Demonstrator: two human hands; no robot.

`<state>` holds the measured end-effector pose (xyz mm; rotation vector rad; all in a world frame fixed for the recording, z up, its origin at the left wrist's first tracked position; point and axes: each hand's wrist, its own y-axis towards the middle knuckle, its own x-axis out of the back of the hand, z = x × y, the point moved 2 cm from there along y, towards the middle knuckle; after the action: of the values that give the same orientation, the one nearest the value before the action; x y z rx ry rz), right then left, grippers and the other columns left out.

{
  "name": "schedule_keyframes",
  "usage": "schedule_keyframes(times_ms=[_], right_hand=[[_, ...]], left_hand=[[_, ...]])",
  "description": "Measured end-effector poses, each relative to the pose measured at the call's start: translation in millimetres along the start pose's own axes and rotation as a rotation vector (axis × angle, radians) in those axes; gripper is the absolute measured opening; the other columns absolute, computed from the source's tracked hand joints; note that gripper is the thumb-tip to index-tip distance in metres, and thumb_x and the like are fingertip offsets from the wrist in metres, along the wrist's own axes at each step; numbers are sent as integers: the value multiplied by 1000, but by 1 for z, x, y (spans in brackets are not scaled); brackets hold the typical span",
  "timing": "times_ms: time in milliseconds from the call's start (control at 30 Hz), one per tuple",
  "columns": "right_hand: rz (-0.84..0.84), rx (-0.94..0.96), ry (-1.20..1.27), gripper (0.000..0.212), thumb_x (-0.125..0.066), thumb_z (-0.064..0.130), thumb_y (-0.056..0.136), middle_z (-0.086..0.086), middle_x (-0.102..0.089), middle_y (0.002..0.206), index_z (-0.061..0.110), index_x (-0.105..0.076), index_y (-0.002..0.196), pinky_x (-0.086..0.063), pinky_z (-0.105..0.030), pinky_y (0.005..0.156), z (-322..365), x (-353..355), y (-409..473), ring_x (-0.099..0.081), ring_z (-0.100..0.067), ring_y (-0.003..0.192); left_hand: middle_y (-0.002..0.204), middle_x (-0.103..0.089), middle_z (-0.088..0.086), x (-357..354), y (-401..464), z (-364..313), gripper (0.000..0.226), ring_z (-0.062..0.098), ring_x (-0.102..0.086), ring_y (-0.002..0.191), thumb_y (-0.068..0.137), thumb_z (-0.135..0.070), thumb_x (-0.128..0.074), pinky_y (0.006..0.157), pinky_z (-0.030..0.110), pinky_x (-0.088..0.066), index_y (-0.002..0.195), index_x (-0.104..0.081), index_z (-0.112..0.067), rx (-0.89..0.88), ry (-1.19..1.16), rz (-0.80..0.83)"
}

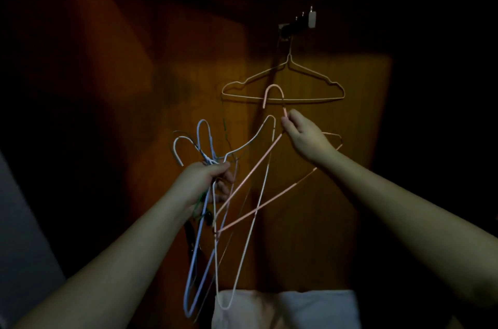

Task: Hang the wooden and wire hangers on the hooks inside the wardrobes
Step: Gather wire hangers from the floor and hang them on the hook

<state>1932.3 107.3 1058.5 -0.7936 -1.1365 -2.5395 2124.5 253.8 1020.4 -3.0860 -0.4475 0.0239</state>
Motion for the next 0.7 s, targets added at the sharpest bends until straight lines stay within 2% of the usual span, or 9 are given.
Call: schedule_keyframes(times_ms=[167,267,400,567,700], right_hand=[[-89,-68,-1,22,-38,32,104,0,-51,79,18,-52,97,-40,-29,63,-34,27,8,-48,-12,69],[-153,-139,-22,27,-33,37,105,1,-53,80,19,-53,102,-41,-27,63,-57,44,13,-51,-13,71],[-225,-232,-52,33,-32,38,105,3,-53,75,15,-51,116,-38,-24,56,-84,62,24,-50,-10,63],[-298,-371,-48,32,-35,38,105,2,-53,76,13,-48,118,-36,-26,52,-107,80,44,-50,-11,63],[-352,-399,-43,36,-34,38,105,2,-51,78,8,-48,121,-37,-31,57,-114,91,70,-49,-14,68]], left_hand=[[42,-35,-3,7,15,-3,14,8,-28,28,98,-15,-51,33,11,-20,86,-48,-9,52,-137,2],[40,-31,-4,10,19,-12,16,7,-25,27,100,-14,-46,30,10,-19,84,-45,-11,67,-182,17],[40,-32,-5,13,28,-23,11,7,-25,27,100,-13,-45,30,10,-19,89,-47,-10,51,-219,-11],[38,-30,-5,5,35,-35,30,7,-25,26,100,-12,-44,29,10,-18,71,-36,-15,41,-307,-92],[38,-31,-6,-5,39,-46,33,6,-28,27,99,-11,-44,28,12,-20,68,-34,-16,2,-346,-149]])
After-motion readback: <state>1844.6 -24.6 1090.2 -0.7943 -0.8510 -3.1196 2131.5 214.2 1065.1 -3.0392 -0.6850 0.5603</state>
